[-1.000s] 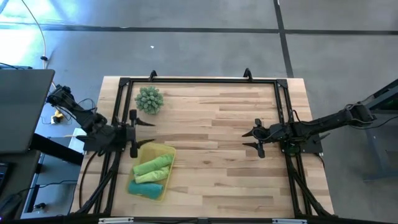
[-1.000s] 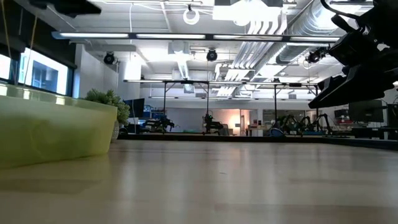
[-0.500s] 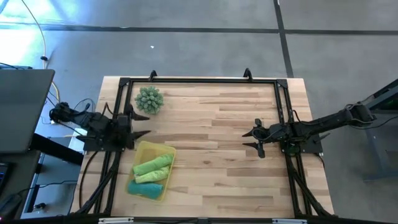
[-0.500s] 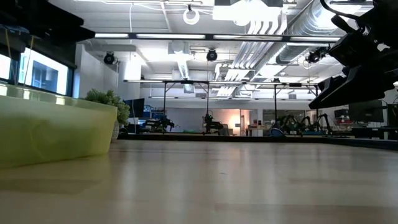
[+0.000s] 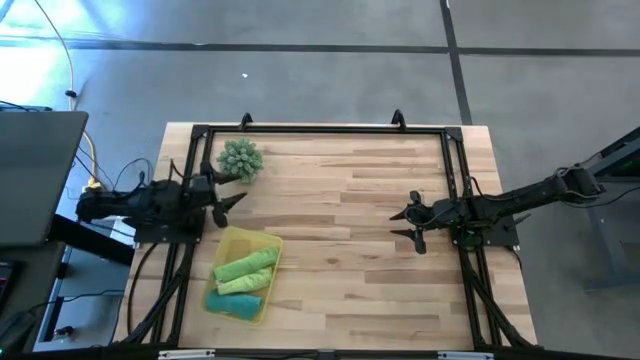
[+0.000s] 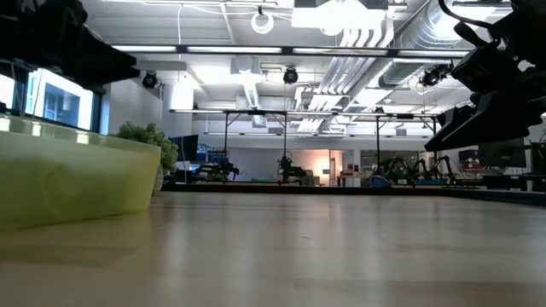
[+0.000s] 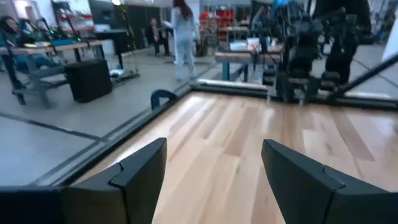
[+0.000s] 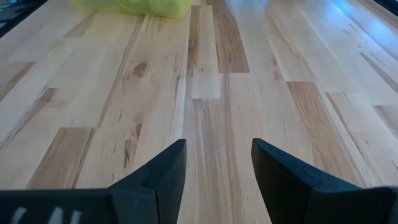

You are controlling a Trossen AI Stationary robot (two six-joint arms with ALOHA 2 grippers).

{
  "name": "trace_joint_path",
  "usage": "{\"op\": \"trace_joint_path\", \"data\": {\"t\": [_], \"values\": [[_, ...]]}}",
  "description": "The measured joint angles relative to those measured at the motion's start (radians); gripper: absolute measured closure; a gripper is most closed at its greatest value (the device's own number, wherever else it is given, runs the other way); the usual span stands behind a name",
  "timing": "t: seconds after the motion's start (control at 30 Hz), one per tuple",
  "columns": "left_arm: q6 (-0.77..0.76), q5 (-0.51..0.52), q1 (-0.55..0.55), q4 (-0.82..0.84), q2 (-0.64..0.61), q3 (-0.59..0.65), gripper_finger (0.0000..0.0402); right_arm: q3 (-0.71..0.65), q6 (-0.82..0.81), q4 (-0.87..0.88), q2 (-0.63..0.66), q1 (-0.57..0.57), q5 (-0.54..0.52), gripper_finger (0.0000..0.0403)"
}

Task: Roll microfiber towels into tight, uniform cylinder then place into a basket
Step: Return to Home Position

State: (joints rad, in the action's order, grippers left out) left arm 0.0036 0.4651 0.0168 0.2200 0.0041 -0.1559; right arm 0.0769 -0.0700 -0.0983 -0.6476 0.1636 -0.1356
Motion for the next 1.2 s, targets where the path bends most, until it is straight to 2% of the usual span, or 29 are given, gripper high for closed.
{"op": "trace_joint_path", "data": {"t": [0.2,0.47,0.8,1.2], "values": [[-0.001,-0.092,0.104,-0.028,-0.001,0.049,0.0147,0.0,0.0,0.005,0.0,0.0,0.0,0.0229],[0.0,-0.187,0.209,-0.281,-0.001,0.146,0.0147,0.0,0.0,0.005,0.0,0.0,0.0,0.0229],[0.0,-0.189,0.3,-0.291,-0.001,0.144,0.0147,0.0,0.0,0.012,0.0,0.0,0.0,0.0229],[0.0,-0.186,0.306,-0.291,-0.001,0.144,0.0147,0.0,0.0,0.015,0.016,0.0,0.0,0.0229]]}}
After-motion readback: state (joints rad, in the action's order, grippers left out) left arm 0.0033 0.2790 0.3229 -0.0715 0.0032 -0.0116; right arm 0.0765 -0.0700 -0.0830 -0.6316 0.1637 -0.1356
